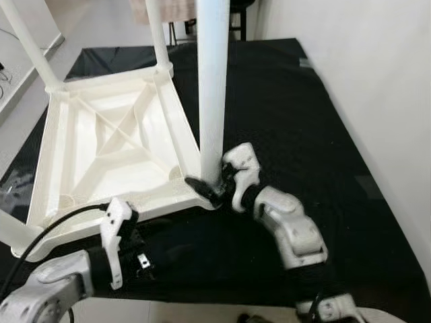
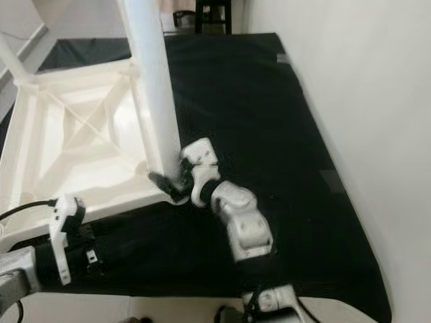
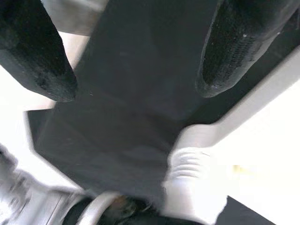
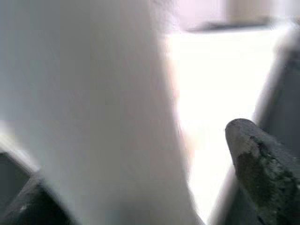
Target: Building children table
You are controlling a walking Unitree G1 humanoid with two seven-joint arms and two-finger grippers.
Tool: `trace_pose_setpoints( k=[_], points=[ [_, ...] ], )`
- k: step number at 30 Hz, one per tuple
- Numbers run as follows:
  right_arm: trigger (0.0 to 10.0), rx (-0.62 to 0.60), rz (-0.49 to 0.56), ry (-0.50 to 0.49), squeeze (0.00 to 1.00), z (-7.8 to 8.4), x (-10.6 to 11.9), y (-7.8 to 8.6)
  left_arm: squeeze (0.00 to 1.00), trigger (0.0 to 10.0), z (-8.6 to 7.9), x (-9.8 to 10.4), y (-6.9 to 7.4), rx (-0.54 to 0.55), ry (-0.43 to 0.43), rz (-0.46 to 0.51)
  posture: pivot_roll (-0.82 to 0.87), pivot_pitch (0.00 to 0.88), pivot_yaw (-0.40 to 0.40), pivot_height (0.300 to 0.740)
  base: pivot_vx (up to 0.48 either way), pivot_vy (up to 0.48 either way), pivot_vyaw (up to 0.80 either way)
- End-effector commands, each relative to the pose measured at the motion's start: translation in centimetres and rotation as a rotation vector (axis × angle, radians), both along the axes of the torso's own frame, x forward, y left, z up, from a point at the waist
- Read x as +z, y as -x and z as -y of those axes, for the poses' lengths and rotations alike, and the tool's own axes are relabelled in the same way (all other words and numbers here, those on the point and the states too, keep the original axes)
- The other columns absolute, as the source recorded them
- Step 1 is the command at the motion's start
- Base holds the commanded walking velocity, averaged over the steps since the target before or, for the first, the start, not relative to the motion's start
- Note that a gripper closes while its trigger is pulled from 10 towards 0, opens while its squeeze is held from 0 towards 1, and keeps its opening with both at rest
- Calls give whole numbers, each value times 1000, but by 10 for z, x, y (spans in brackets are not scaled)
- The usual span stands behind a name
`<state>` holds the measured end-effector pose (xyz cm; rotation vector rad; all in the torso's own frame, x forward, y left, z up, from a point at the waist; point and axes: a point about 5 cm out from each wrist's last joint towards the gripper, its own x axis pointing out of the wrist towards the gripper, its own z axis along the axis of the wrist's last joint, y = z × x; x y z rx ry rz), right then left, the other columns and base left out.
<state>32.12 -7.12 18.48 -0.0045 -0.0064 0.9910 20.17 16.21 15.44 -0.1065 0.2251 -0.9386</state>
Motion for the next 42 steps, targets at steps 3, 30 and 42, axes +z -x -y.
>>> trace_pose_setpoints(
  k=[3,30,42],
  points=[
    [10000,261,26,21,0,7,6,-4,0,10000,13,-12,6,70,-49,46,93,147,-7,740,0,0,0],
    [0,9,-192,212,0,25,-54,7,0,0,17,-30,23,318,-104,218,64,164,-33,740,0,0,0],
    [0,-274,-217,345,0,-6,-84,47,0,0,24,-29,23,203,-51,245,51,141,-9,740,0,0,0]
  ],
)
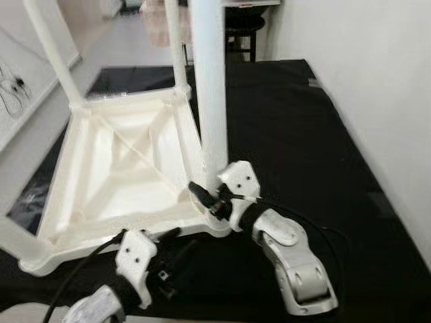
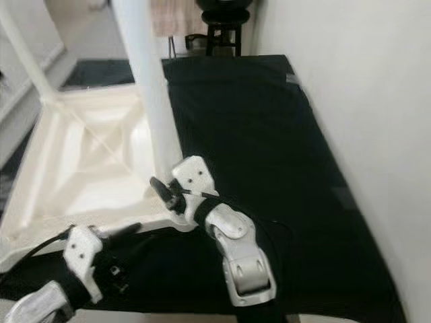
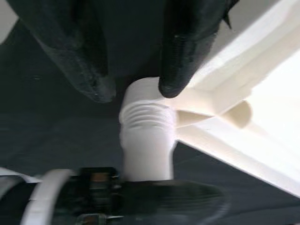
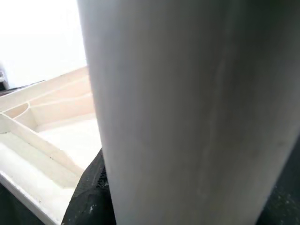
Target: Building children table
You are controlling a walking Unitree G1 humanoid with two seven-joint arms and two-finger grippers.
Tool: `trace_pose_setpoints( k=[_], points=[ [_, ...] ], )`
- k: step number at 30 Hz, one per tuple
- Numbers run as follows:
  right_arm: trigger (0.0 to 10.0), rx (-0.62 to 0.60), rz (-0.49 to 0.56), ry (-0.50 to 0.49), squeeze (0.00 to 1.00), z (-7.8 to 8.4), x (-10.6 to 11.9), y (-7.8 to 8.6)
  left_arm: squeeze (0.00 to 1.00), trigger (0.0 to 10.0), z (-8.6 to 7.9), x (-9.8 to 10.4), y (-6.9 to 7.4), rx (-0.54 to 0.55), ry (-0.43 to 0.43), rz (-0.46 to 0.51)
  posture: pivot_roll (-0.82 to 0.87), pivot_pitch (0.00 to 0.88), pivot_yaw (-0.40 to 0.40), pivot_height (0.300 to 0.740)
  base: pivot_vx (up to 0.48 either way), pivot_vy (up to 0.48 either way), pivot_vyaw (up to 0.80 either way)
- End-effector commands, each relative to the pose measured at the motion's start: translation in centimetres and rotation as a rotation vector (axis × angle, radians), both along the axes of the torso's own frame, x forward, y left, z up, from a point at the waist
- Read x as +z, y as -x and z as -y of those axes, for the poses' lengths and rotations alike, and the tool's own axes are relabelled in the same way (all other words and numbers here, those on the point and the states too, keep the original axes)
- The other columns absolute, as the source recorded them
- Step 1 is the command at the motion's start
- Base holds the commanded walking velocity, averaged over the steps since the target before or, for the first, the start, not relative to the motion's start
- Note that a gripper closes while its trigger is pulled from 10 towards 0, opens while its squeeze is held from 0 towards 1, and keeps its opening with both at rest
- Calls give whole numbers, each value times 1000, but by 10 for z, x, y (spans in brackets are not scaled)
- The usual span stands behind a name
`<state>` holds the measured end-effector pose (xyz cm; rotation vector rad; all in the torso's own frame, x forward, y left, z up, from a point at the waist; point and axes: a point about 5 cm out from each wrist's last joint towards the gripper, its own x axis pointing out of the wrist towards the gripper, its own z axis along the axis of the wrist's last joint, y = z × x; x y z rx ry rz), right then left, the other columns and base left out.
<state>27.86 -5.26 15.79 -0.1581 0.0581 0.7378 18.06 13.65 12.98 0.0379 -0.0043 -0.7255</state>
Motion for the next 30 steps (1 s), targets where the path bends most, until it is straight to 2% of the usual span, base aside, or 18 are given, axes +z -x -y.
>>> trace_pose_setpoints(
  k=[1,2,3,4,5,9,10,11,12,15,20,21,24,25,26,27,28,30],
  points=[
    [0,-26,-246,147,0,9,-57,3,0,0,-2,-5,1,-1,8,-15,57,139,-7,740,0,0,0],
    [0,-17,-245,139,0,7,-57,3,0,0,-2,-5,1,6,12,-15,57,139,-7,740,0,0,0],
    [10000,-16,-220,81,0,6,-48,-2,0,0,-3,-5,1,16,12,-7,62,135,-8,740,0,0,0],
    [10000,-16,-220,81,0,6,-48,-2,0,0,-3,-5,1,16,12,-7,62,135,-8,740,0,0,0],
    [10000,28,-204,-3,1000,7,-38,-10,0,0,-2,-5,-1,21,12,-1,62,129,-9,740,0,0,0],
    [10000,201,-98,-130,1000,15,-5,-26,0,0,-1,-7,-4,16,11,7,58,111,-20,740,0,0,0],
    [10000,256,-68,-131,753,18,3,-28,0,0,0,-7,-5,13,10,8,56,110,-24,740,0,0,0],
    [10000,256,-68,-131,753,18,3,-28,0,0,0,-7,-5,13,10,8,56,110,-24,740,0,0,0],
    [10000,333,-42,-131,0,24,14,-32,0,0,0,-8,-6,17,14,10,52,105,-24,740,0,0,0],
    [10000,556,-13,-93,0,32,31,-41,0,0,-1,-9,-9,45,27,9,51,89,-20,740,0,0,0],
    [10000,708,-50,-66,0,28,33,-46,0,0,-1,-10,-11,48,26,9,62,81,-20,740,0,0,0],
    [2510,738,-61,-81,0,25,34,-49,0,0,-1,-11,-11,55,21,11,72,78,-19,740,0,0,0],
    [2510,754,-67,-92,0,23,34,-51,0,0,-1,-11,-11,60,19,13,72,78,-19,740,0,0,0],
    [0,782,-88,-103,0,22,32,-53,0,0,-1,-12,-11,70,13,14,79,76,-22,740,0,0,0],
    [0,782,-88,-103,0,22,32,-53,0,0,-1,-12,-11,70,13,14,79,76,-22,740,0,0,0],
    [0,784,-104,-105,0,23,30,-55,0,2392,-2,-13,-10,83,8,11,81,77,-25,740,0,0,0],
    [0,770,-114,-106,0,25,28,-57,0,10000,-2,-13,-10,97,12,4,80,80,-26,740,0,0,0],
    [0,731,-113,-106,0,29,25,-58,0,10000,-3,-14,-10,107,17,-5,79,83,-27,740,0,0,0]
  ],
)
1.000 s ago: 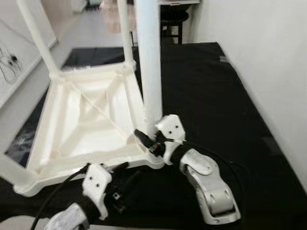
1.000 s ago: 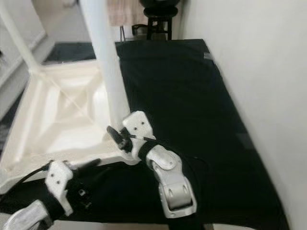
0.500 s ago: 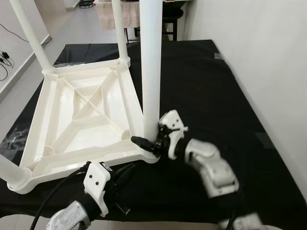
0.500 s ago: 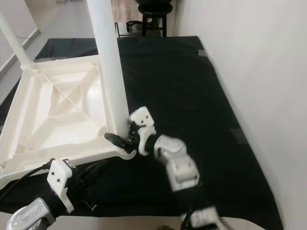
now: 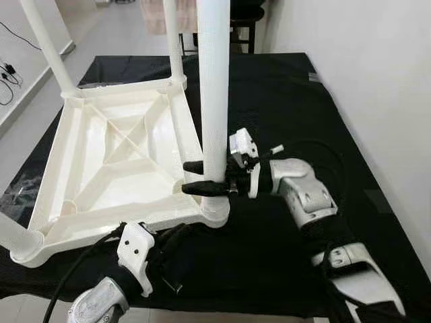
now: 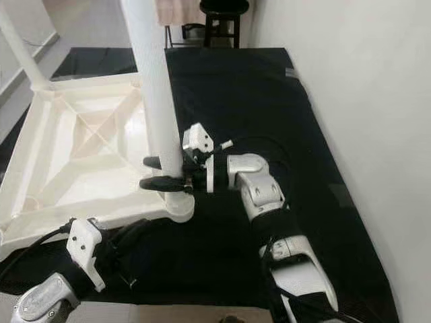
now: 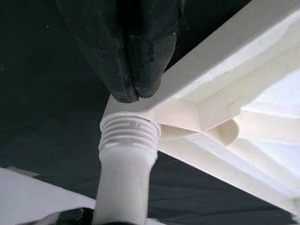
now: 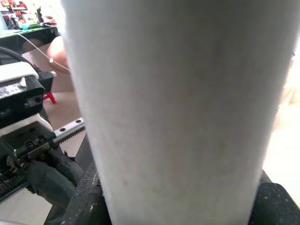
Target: Building children table
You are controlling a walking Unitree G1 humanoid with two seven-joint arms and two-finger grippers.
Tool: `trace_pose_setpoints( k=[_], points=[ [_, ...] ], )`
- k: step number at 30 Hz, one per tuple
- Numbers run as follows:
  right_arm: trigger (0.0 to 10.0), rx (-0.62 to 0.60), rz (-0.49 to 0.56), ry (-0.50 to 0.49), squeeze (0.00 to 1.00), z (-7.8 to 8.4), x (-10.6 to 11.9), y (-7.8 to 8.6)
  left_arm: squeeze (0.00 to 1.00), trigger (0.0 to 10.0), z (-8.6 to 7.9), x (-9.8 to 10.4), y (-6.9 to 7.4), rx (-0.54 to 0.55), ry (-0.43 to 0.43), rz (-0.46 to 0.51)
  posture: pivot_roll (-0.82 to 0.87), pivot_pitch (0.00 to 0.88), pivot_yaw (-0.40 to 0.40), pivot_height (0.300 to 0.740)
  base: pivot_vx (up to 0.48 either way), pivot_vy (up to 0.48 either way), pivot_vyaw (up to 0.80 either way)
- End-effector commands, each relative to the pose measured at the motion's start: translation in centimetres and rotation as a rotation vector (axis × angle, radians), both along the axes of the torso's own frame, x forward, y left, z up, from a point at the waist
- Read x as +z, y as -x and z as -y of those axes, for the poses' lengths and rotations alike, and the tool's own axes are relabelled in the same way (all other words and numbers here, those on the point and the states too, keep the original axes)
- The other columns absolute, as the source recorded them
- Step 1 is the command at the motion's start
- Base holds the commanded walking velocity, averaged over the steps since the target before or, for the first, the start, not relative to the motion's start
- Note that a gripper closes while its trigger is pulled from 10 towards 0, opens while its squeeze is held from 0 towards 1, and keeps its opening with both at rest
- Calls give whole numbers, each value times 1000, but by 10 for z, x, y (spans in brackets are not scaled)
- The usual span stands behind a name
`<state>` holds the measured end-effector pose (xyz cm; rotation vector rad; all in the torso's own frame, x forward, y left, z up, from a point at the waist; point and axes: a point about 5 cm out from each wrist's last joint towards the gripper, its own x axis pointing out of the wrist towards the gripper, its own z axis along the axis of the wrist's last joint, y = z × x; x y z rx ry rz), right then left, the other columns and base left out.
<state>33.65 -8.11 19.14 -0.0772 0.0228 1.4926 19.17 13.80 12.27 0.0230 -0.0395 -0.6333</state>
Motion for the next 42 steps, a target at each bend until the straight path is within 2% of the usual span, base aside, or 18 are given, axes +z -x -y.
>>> trace_pose_setpoints(
  k=[1,4,7,8,9,10,11,13,15,22,23,24,25,26,27,34,35,42],
  points=[
    [0,-52,-56,-1,0,6,-11,-2,0,10000,-2,-8,1,20,0,-40,77,86,-28,740,0,0,0],
    [0,-103,-39,17,0,11,-14,-3,0,10000,-2,-9,1,26,10,-46,74,93,-31,740,0,0,0],
    [0,-376,-32,59,0,40,-27,-4,0,10000,-5,-11,0,55,27,-59,59,114,-42,740,0,0,0],
    [0,-501,-65,54,0,45,-36,1,0,10000,-6,-12,0,56,27,-61,48,122,-45,740,0,0,0],
    [0,-859,-102,128,0,51,-59,10,0,10000,-6,-12,0,47,33,-66,35,136,-30,740,0,0,0],
    [0,-859,-102,128,0,51,-59,10,0,10000,-6,-12,0,47,33,-66,35,136,-30,740,0,0,0],
    [0,-1067,-99,192,0,56,-68,15,0,10000,-7,-12,0,41,37,-69,29,141,-24,740,0,0,0],
    [0,-1106,-185,209,0,35,-86,51,0,10000,-8,-12,0,32,56,-81,16,145,-7,740,0,0,0],
    [0,-999,-157,216,0,22,-87,61,0,10000,-7,-12,0,18,47,-82,9,146,-3,740,0,0,0],
    [0,-902,-104,232,0,14,-89,50,0,10000,-5,-13,0,-7,60,-100,38,143,-13,740,0,0,0],
    [3647,-901,-107,231,0,13,-88,45,0,10000,-5,-13,0,6,66,-97,47,145,-16,740,0,0,0],
    [3647,-901,-107,231,0,13,-88,45,0,10000,-5,-13,0,6,66,-97,47,145,-16,740,0,0,0],
    [10000,-916,-113,203,0,11,-83,41,0,10000,-5,-13,-1,14,67,-94,48,143,-19,740,0,0,0],
    [10000,-923,-113,184,820,10,-76,39,0,10000,-5,-13,-1,18,69,-93,49,141,-20,740,0,0,0],
    [10000,-902,-116,153,1000,8,-69,37,0,10000,-5,-13,-2,17,70,-92,49,138,-24,740,0,0,0],
    [10000,-534,-53,-12,1000,-2,-35,35,0,10000,-3,-14,-4,7,76,-94,49,127,-30,740,0,0,0],
    [10000,-242,4,-16,0,-2,-20,39,0,10000,-1,-14,-6,1,82,-95,52,118,-38,740,0,0,0],
    [10000,19,21,9,0,-3,-2,25,0,10000,0,-15,-8,0,85,-93,67,107,-50,740,0,0,0]
  ],
)
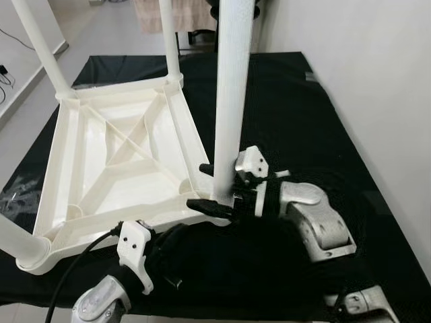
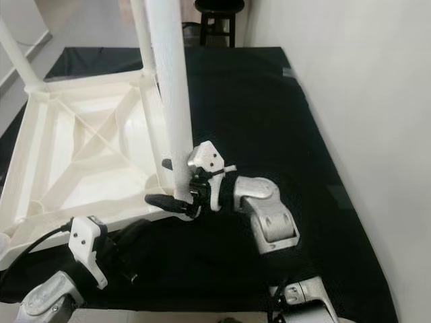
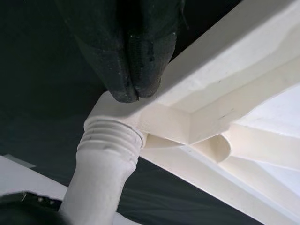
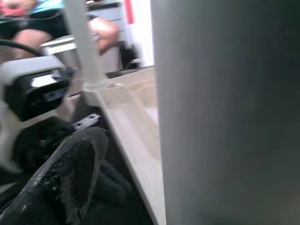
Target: Building children table
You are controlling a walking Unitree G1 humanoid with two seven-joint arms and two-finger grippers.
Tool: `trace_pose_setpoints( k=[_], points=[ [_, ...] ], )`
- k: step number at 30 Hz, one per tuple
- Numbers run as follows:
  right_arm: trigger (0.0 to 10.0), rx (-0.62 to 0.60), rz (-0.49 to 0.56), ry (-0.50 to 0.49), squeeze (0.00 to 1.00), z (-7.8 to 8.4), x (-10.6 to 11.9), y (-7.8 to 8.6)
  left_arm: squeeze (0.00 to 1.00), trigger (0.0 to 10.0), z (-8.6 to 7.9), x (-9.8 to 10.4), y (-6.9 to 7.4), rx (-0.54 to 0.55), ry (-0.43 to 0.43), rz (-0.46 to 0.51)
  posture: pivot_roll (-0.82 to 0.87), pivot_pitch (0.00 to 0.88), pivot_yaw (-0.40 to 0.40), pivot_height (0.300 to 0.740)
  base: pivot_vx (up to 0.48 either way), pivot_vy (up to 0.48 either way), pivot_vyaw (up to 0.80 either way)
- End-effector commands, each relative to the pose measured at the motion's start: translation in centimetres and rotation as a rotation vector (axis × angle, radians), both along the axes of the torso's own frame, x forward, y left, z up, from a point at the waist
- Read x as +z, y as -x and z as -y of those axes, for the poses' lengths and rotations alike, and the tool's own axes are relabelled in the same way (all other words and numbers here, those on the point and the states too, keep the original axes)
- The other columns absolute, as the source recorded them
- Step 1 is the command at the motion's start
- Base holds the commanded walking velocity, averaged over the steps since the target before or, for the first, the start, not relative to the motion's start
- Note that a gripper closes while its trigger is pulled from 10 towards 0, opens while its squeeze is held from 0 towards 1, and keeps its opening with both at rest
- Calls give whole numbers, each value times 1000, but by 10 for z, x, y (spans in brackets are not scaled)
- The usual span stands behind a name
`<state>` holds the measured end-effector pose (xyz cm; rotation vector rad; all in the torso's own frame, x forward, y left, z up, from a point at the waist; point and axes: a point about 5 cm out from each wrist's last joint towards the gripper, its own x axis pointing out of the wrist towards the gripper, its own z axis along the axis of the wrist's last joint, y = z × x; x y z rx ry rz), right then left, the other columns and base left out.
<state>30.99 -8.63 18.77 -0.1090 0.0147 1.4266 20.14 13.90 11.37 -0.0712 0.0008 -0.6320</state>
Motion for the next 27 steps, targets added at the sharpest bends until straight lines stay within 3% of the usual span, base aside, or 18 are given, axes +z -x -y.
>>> trace_pose_setpoints(
  k=[1,2,3,4,5,6,12,22,23,24,26,27],
  points=[
    [10000,107,-12,-10,0,-10,6,-7,0,10000,1,-6,1,1,8,-25,67,107,-50,740,0,0,0],
    [10000,107,-12,-10,0,-10,6,-7,0,10000,1,-6,1,1,8,-25,67,107,-50,740,0,0,0],
    [4157,122,-23,-16,0,-12,9,-11,0,10000,1,-6,1,2,8,-25,69,104,-54,740,0,0,0],
    [1882,137,-44,-28,0,-14,11,-14,0,10000,1,-6,1,6,8,-24,70,103,-56,740,0,0,0],
    [1882,137,-44,-28,0,-14,11,-14,0,10000,1,-6,1,6,8,-24,70,103,-56,740,0,0,0],
    [0,170,-65,-29,0,-16,12,-15,0,10000,0,-6,1,10,8,-22,70,102,-57,740,0,0,0],
    [0,213,-89,-32,0,-9,11,-18,0,10000,0,-6,1,14,9,-18,67,104,-58,740,0,0,0],
    [0,64,-59,-32,0,13,-6,-14,0,10000,2,-6,2,9,17,-20,51,115,-51,740,0,0,0],
    [0,-74,-66,0,0,13,-19,-9,0,10000,2,-5,2,7,19,-20,46,122,-56,740,0,0,0],
    [0,-305,-53,44,0,6,-33,-6,0,10000,1,-5,3,6,20,-20,39,127,-56,740,0,0,0],
    [0,-305,-53,44,0,6,-33,-6,0,10000,1,-5,3,6,20,-20,39,127,-56,740,0,0,0],
    [0,-606,-99,65,0,2,-47,0,0,10000,0,-4,3,6,21,-20,36,132,-53,740,0,0,0]
  ],
)
